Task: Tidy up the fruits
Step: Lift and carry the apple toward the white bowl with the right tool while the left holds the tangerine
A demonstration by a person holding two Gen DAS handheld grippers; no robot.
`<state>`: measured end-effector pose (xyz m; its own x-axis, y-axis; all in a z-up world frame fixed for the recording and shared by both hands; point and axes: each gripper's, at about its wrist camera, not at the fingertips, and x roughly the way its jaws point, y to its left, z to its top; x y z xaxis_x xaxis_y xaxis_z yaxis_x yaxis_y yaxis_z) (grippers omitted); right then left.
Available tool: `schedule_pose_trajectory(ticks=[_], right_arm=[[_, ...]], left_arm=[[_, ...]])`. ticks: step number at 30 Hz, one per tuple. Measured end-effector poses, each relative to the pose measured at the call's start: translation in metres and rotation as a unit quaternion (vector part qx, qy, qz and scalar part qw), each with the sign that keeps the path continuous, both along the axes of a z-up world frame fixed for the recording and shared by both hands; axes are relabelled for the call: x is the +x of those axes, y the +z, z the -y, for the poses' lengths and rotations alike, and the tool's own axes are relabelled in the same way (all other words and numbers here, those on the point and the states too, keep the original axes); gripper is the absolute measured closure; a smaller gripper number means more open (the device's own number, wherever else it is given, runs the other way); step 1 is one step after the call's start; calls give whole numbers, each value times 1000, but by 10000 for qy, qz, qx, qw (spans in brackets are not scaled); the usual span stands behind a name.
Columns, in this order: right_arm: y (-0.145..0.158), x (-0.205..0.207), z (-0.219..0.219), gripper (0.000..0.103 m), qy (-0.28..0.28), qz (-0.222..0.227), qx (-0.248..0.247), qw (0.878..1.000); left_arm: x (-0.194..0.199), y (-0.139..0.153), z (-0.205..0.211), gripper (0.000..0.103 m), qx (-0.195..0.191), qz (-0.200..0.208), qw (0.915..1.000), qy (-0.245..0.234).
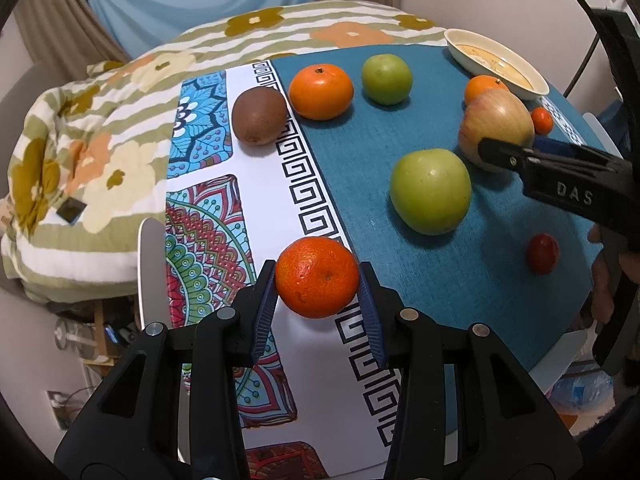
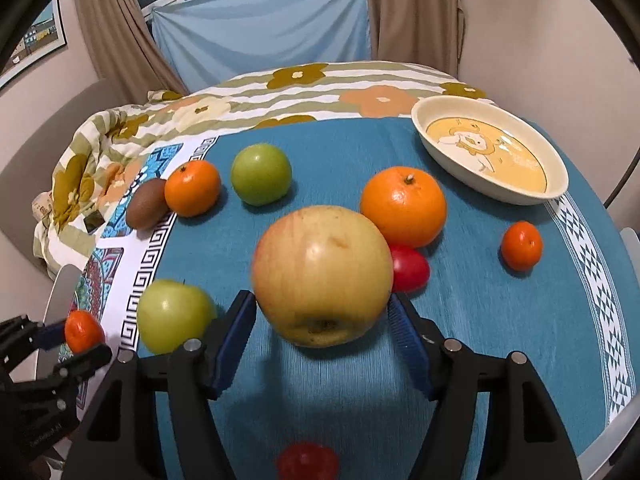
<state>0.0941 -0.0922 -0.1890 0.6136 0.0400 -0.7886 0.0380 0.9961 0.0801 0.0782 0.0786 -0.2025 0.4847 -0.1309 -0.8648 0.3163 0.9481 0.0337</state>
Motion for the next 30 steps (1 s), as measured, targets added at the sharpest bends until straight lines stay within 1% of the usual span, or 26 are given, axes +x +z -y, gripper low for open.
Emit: schedule_pose_trajectory(ticks=[4,8,12,16,21,30], right_arm=[[-4,12,-5,35,28,-46,-128,9999],[-4,24,-8,35,98,27,-208,9997],[-6,34,-18,35,205,5,-481,9986],[-11,48,-19,35,243,-87,-409,9988],[-13,58,-18,35,284,-3,-324,9991],[-9,53,-14,37,403,79,-186,9990]], left_arm=[[0,-1,0,59,-4,-30,10000,10],[1,-1,-1,59,-8,-36,10000,31],[4,0,-2,59,-15,-27,10000,63],[7,-1,-5,59,-26,-24,9999,100],[10,-2,-10,59,-30,-47,9999,140],[17,2,-15,59,-63,-4,9998,214]])
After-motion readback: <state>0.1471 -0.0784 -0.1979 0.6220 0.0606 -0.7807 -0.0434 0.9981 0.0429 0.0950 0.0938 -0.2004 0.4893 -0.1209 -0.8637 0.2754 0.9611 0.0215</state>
